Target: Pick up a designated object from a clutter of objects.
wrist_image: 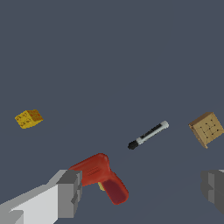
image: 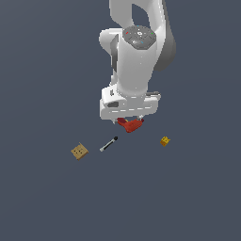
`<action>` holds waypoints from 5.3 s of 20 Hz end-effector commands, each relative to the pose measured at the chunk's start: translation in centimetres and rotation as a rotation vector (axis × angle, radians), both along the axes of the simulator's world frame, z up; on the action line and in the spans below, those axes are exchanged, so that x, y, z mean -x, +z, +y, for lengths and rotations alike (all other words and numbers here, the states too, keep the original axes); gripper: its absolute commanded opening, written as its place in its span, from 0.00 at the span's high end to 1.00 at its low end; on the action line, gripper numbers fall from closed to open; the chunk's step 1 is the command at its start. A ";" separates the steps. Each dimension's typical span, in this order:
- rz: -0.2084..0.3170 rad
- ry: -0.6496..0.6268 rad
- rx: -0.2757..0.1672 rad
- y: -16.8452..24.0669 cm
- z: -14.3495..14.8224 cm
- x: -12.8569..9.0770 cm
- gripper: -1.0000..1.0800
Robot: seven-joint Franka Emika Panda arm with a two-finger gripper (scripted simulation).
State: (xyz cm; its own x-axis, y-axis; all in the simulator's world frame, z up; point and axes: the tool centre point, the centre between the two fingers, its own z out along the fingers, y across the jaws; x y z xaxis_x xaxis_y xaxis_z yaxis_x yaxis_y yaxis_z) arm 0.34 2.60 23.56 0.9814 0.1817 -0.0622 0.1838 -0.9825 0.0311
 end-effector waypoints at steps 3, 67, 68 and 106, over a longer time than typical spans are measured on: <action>-0.011 0.143 0.002 -4.2 5.2 -0.8 0.04; -0.042 0.561 -0.055 -17.6 18.9 2.6 1.00; -0.042 0.561 -0.055 -17.0 18.5 2.6 1.00; -0.043 0.561 -0.057 16.0 -1.9 3.8 1.00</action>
